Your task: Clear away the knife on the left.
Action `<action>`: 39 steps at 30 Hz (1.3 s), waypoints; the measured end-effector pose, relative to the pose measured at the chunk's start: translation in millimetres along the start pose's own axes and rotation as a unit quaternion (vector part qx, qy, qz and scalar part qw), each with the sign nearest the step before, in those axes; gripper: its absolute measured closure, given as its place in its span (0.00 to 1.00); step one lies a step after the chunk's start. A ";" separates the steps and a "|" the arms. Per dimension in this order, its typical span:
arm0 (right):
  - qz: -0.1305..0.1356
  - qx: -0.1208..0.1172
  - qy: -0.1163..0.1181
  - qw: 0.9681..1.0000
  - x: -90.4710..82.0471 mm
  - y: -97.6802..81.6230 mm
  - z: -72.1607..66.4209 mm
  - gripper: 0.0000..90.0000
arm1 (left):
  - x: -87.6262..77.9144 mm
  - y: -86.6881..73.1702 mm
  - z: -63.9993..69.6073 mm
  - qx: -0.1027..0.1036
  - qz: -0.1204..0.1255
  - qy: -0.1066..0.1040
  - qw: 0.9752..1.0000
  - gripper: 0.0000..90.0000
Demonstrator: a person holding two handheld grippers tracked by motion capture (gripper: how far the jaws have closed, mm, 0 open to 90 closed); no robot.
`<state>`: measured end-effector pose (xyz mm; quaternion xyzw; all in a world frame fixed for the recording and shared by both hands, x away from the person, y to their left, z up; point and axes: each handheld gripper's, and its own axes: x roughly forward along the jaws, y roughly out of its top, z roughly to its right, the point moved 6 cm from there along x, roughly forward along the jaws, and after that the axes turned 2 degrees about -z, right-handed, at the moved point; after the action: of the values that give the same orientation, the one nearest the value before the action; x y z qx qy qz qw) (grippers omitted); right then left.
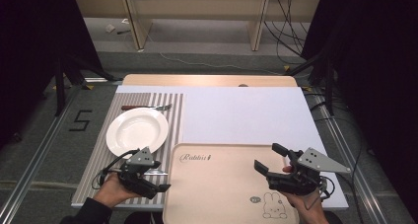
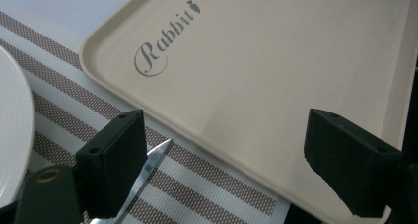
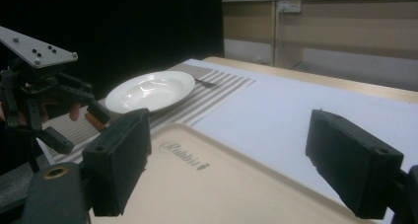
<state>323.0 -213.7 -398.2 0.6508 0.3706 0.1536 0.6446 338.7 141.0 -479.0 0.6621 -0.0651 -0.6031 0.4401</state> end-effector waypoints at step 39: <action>-0.003 -0.002 0.004 1.000 1.0 -0.4 -1.6 0.21 | -8.8 -57.7 -60.5 -0.026 -0.159 0.108 0.981 0.22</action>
<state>322.5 -211.9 -398.7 0.6475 0.3750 0.1555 0.6450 362.4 211.8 -517.6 0.7132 0.1046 -0.5921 0.3603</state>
